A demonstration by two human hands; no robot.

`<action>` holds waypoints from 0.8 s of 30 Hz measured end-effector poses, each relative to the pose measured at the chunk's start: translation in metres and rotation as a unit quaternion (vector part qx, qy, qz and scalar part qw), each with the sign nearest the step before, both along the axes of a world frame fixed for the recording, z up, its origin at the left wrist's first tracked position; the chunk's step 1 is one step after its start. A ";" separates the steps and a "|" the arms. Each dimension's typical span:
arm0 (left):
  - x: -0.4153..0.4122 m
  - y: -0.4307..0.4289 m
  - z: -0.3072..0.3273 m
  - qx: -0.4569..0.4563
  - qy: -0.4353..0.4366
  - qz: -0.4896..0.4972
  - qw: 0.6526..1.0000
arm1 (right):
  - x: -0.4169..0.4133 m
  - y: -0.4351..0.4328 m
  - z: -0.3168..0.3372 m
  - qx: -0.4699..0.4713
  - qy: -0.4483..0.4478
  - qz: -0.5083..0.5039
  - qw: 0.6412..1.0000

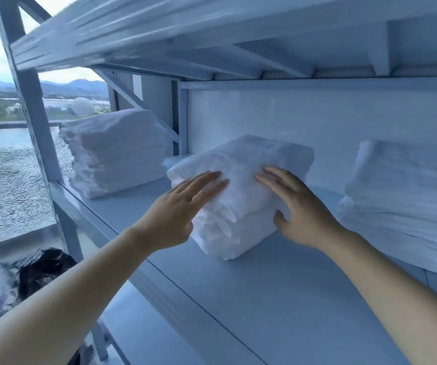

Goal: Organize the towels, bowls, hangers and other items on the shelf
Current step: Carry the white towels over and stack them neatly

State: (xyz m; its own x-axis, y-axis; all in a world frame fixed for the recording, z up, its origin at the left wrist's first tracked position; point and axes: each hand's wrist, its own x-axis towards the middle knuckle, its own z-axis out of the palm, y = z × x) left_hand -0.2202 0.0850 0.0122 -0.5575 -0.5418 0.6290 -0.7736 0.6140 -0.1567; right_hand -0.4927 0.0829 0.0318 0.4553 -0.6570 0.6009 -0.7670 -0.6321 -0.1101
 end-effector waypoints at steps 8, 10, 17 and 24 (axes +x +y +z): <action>-0.005 0.001 -0.013 -0.003 -0.021 0.023 1.000 | -0.004 -0.012 -0.021 -0.022 0.038 0.014 0.999; -0.010 0.000 -0.016 -0.012 -0.004 0.025 1.000 | -0.003 -0.015 -0.025 -0.028 0.025 0.025 0.999; -0.019 -0.007 -0.023 -0.028 0.009 0.052 0.998 | 0.000 -0.021 -0.031 -0.056 0.007 0.036 0.998; -0.011 -0.020 -0.023 -0.041 0.012 0.053 0.998 | 0.011 -0.038 -0.034 -0.066 -0.003 0.036 0.997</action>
State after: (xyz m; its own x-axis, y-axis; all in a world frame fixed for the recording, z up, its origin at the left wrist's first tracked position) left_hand -0.2312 0.0650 -0.0112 -0.4841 -0.5437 0.6856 -0.8376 0.5147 -0.1833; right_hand -0.4813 0.0447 -0.0023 0.4951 -0.5382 0.6821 -0.7187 -0.6948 -0.0265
